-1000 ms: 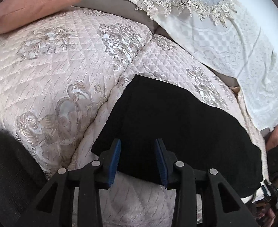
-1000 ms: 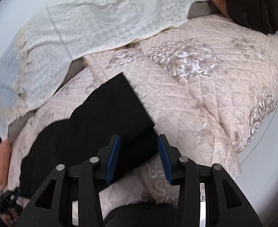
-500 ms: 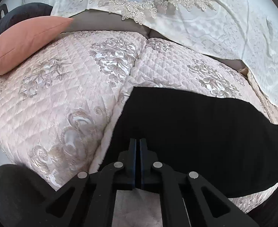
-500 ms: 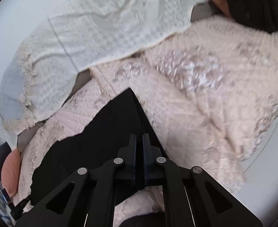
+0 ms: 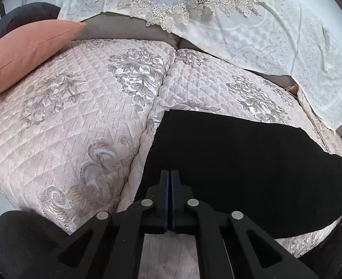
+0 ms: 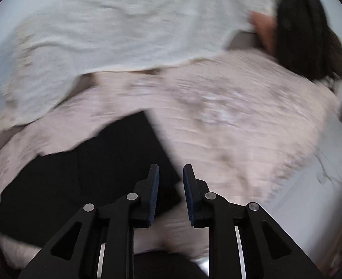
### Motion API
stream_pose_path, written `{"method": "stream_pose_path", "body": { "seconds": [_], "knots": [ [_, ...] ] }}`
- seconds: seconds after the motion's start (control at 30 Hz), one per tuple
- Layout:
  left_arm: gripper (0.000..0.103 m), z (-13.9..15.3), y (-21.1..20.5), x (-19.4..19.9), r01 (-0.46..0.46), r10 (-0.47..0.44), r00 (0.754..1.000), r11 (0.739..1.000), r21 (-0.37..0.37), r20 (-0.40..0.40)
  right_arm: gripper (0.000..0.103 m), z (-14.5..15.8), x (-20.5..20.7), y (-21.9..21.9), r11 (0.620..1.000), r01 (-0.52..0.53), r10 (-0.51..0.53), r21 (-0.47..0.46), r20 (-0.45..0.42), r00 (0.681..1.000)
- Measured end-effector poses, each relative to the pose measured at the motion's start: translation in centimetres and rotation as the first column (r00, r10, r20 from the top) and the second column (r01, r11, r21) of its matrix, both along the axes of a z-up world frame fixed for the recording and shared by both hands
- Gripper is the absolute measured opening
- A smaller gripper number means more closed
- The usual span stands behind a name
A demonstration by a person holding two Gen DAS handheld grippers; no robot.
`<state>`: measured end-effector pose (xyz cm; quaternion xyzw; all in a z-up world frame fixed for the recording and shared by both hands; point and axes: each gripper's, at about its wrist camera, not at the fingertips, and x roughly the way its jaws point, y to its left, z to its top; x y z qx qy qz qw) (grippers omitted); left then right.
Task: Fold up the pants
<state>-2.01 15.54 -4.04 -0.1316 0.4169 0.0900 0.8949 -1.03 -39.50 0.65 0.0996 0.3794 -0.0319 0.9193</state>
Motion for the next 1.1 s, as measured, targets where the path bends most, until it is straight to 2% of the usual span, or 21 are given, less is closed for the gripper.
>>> {"method": "stream_pose_path", "body": {
  "seconds": [0.1,0.2,0.23,0.27,0.33,0.37,0.43,0.47,0.53,0.67,0.8,0.9,1.0,1.07,1.1],
  "knots": [
    [0.003,0.1,-0.1,-0.2,0.002,-0.002,1.000,1.000,-0.002,0.000,0.022,-1.8,0.9,5.3,0.981,-0.194,0.193,-0.009,-0.048,0.980],
    [0.004,0.3,0.0,-0.4,0.005,-0.005,1.000,1.000,-0.003,0.001,0.024,-6.1,1.5,9.3,0.947,-0.321,0.313,0.005,-0.238,0.919],
    [0.005,0.5,0.2,-0.6,0.005,-0.005,1.000,1.000,-0.007,0.006,0.026,-6.0,0.8,10.3,0.938,-0.338,0.316,-0.076,-0.212,0.925],
    [0.005,0.7,0.4,-0.8,-0.002,0.002,1.000,1.000,-0.001,0.010,0.026,-5.7,0.1,11.3,0.916,-0.381,0.350,-0.124,-0.214,0.912],
    [0.005,1.0,1.0,-1.2,-0.037,0.037,0.999,0.999,0.033,0.013,0.026,-5.3,-0.4,12.2,0.883,-0.463,0.436,-0.072,-0.236,0.868],
    [0.005,1.1,1.4,-1.3,-0.049,0.048,0.999,0.998,0.035,0.017,0.026,-5.0,-0.4,12.4,0.879,-0.474,0.450,-0.058,-0.228,0.863],
    [0.005,1.5,1.5,-1.3,-0.047,0.046,0.999,0.998,0.047,0.027,0.026,-4.3,-0.2,13.0,0.876,-0.473,0.451,-0.090,-0.192,0.872],
    [0.005,1.9,1.2,-1.3,-0.036,0.034,0.999,0.998,0.053,0.041,0.026,-4.0,0.5,13.3,0.883,-0.453,0.431,-0.122,-0.171,0.886],
    [0.005,2.4,0.2,-1.0,-0.001,-0.002,0.998,0.999,0.039,0.066,0.026,-3.9,1.5,13.9,0.893,-0.434,0.416,-0.120,-0.146,0.897],
    [0.005,2.5,-3.2,0.5,0.109,-0.110,0.990,0.994,0.011,0.093,0.026,-3.6,4.1,16.9,0.879,-0.463,0.456,-0.114,-0.086,0.886],
    [0.005,1.6,-6.5,3.5,0.208,-0.208,0.975,0.978,-0.004,0.073,0.026,-3.3,8.3,20.0,0.865,-0.494,0.492,-0.089,-0.042,0.869],
    [0.005,0.9,-8.0,5.4,0.244,-0.244,0.968,0.970,0.005,0.060,0.026,-4.3,12.0,21.0,0.888,-0.457,0.452,-0.051,-0.081,0.888],
    [0.005,-0.2,-8.5,6.6,0.250,-0.250,0.968,0.968,-0.001,0.027,0.025,-6.2,14.9,20.3,0.916,-0.400,0.397,0.012,-0.160,0.904],
    [0.005,-0.8,-8.4,6.7,0.249,-0.248,0.969,0.969,-0.011,0.004,0.025,-5.5,14.9,19.8,0.920,-0.390,0.393,0.050,-0.130,0.910],
    [0.005,-1.1,-8.3,6.6,0.249,-0.249,0.969,0.968,-0.014,0.005,0.025,-4.7,14.5,19.8,0.918,-0.396,0.397,0.032,-0.092,0.913]
  ]
}}
